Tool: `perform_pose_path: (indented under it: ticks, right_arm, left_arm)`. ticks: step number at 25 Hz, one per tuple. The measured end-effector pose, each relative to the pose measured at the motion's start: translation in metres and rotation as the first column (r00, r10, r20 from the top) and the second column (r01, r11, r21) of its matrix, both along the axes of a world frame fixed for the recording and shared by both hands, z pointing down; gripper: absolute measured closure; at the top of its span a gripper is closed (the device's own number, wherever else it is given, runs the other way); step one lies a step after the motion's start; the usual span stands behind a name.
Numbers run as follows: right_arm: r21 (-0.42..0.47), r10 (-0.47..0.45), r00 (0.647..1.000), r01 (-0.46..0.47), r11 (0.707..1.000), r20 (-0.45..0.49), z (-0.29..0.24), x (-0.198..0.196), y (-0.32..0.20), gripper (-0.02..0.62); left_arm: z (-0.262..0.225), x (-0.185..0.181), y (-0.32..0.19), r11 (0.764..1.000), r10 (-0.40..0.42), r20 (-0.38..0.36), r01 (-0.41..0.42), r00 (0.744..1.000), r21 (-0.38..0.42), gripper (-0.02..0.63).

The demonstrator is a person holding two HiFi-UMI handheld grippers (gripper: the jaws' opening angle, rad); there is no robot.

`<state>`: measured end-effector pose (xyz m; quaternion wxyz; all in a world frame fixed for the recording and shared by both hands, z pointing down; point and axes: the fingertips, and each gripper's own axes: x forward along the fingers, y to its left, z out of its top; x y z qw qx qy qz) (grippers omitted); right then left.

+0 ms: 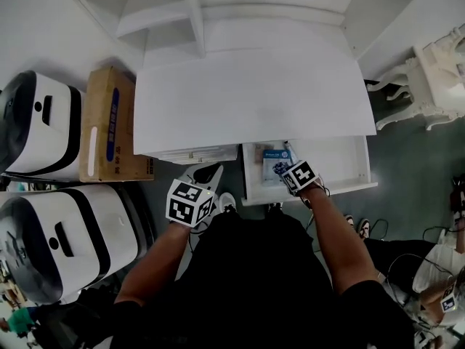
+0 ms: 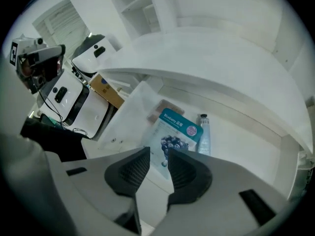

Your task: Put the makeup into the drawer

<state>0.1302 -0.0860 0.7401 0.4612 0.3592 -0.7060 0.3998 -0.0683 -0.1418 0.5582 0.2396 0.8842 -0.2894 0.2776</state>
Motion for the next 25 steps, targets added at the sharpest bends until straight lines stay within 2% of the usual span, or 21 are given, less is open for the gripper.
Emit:
perform_pose_path:
  ticks: [3, 6, 8, 10, 15, 17, 22, 25]
  right_arm:
    - [0.085, 0.071, 0.996, -0.075, 0.994, 0.054, -0.026, -0.014, -0.006, 0.479]
    - [0.18, 0.149, 0.977, -0.175, 0.968, 0.151, -0.059, -0.031, -0.009, 0.479]
    - [0.242, 0.2, 0.952, -0.255, 0.936, 0.232, -0.085, -0.041, -0.011, 0.486]
    - [0.302, 0.235, 0.923, -0.328, 0.895, 0.306, -0.112, -0.049, -0.011, 0.528]
    - [0.422, 0.244, 0.867, -0.435, 0.795, 0.434, -0.176, -0.064, -0.005, 0.56]
    - [0.452, 0.224, 0.855, -0.449, 0.771, 0.467, -0.197, -0.069, 0.0, 0.566]
    - [0.553, 0.139, 0.894, -0.379, 0.742, 0.426, -0.231, -0.073, 0.011, 0.568]
    - [0.573, 0.127, 0.893, -0.38, 0.726, 0.431, -0.241, -0.065, 0.016, 0.568]
  left_arm:
    - [-0.003, -0.005, 0.002, 1.0, 0.02, -0.011, -0.02, 1.0, 0.005, 0.595]
    - [-0.006, -0.012, 0.004, 0.999, 0.037, -0.026, -0.037, 0.999, 0.011, 0.595]
    - [-0.009, -0.018, 0.004, 0.999, 0.049, -0.029, -0.048, 0.998, 0.021, 0.595]
    - [-0.012, -0.023, 0.004, 0.998, 0.059, -0.033, -0.058, 0.998, 0.032, 0.595]
    - [-0.024, -0.031, 0.007, 0.996, 0.062, -0.051, -0.059, 0.997, 0.063, 0.595]
    - [-0.031, -0.031, 0.01, 0.996, 0.056, -0.064, -0.051, 0.996, 0.074, 0.595]
    - [-0.045, -0.025, 0.024, 0.995, 0.035, -0.095, -0.026, 0.995, 0.101, 0.595]
    - [-0.049, -0.02, 0.035, 0.994, 0.017, -0.101, -0.006, 0.995, 0.11, 0.595]
